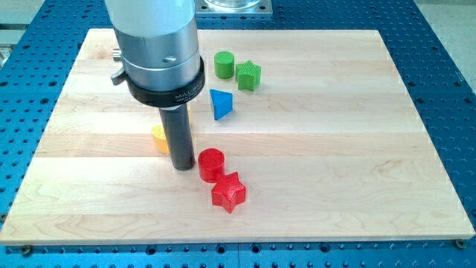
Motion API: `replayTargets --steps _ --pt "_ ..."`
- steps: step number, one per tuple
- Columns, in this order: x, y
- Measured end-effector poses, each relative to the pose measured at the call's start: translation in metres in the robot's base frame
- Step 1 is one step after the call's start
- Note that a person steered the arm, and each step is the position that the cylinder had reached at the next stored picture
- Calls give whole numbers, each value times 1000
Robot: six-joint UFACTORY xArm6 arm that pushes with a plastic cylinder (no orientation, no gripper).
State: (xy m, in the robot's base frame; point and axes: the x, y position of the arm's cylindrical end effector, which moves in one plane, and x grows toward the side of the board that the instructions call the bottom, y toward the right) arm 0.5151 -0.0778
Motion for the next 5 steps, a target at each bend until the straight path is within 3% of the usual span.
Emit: replayTargets --steps 3,5 --pt "13 -10" --pt "66 -3"
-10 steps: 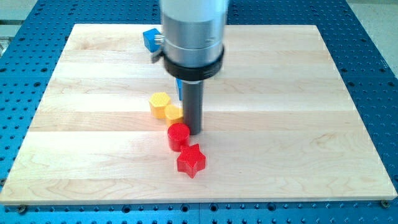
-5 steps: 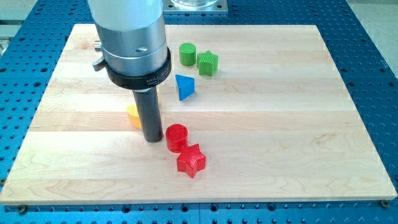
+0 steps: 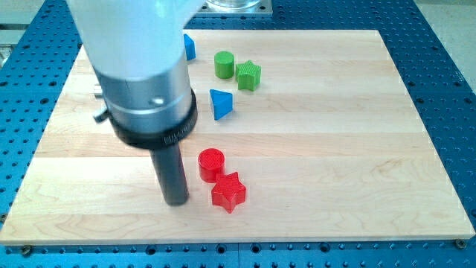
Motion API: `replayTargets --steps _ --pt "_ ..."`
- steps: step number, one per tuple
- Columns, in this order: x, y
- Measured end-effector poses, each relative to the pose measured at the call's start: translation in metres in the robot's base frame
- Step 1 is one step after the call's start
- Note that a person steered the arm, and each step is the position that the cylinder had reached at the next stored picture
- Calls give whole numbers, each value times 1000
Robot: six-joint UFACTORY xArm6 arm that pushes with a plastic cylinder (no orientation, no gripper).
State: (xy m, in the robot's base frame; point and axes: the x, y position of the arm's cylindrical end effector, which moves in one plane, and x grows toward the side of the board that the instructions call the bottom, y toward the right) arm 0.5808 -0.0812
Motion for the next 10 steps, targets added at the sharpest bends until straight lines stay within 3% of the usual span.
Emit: replayTargets --steps 2,6,10 --pt "37 1" --pt "38 12" --pt "33 91"
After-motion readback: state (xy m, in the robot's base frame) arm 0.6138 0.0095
